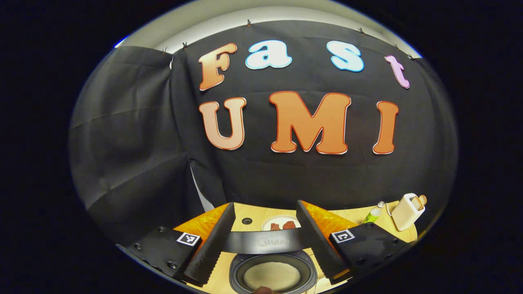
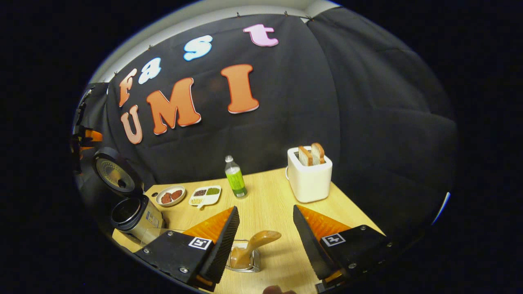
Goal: Close the left gripper, press the button to open the rice cooker; take a wooden spoon from the chopstick holder with the right hand, scoop a spoonful of rice and pour it into the rice cooker, then put the wooden spoon back into the chopstick holder.
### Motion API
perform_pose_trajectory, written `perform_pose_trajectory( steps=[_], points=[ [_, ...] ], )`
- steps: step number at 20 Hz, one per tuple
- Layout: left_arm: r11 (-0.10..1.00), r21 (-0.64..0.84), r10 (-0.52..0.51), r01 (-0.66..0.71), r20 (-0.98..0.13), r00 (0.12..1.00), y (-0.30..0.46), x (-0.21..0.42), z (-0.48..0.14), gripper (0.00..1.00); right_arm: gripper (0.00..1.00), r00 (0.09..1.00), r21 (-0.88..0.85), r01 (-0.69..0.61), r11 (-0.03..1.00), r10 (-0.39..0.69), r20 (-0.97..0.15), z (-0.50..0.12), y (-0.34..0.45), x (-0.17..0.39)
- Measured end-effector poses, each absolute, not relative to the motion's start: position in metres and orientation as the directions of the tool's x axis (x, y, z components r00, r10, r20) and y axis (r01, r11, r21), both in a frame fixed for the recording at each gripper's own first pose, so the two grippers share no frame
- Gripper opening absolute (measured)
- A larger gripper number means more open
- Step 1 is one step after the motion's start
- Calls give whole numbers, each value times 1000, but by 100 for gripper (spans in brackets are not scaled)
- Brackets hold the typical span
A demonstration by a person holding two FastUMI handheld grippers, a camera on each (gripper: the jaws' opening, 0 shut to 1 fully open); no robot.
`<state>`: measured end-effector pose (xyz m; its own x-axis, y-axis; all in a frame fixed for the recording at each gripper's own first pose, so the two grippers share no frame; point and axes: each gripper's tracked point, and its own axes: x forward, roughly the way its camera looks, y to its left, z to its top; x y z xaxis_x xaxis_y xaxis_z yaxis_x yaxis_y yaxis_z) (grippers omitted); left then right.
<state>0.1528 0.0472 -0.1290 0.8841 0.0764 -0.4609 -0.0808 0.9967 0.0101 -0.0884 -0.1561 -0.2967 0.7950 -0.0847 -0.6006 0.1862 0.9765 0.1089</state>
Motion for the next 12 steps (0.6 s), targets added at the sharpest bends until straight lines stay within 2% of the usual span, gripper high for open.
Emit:
perform_pose_trajectory(
  steps=[1, 3, 4, 5, 6, 7, 8, 11, 12],
  points=[
    [997, -1, 65, -75, -481, 874, 45, 155, -134, 100, 83, 802, 96, 180, 979, -89, -590, -290, -157, -88],
    [997, -15, 54, -72, -513, 857, 44, 157, -143, 94, 83, 817, 77, 161, 984, -89, -569, -272, -155, -84],
    [997, -22, 49, -72, -538, 842, 43, 157, -151, 94, 83, 829, 68, 153, 986, -90, -553, -261, -155, -80],
    [997, -16, 52, -72, -549, 834, 44, 155, -154, 100, 83, 845, 64, 143, 988, -88, -528, -249, -154, -76],
    [996, -30, 51, -82, -565, 824, 44, 151, -159, 94, 83, 859, 62, 136, 989, -86, -504, -238, -153, -71],
    [995, -33, 57, -93, -572, 818, 48, 149, -161, 94, 83, 871, 60, 128, 990, -83, -484, -229, -151, -67],
    [995, -40, 49, -90, -591, 805, 48, 144, -166, 100, 83, 881, 54, 125, 991, -86, -465, -221, -151, -64],
    [997, -56, 10, -59, -636, 771, 37, 126, -176, 98, 83, 898, 41, 108, 993, -80, -433, -209, -147, -55],
    [997, -66, -9, -47, -662, 749, 31, 116, -185, 100, 83, 900, 40, 103, 994, -76, -428, -207, -146, -54]
  ],
)
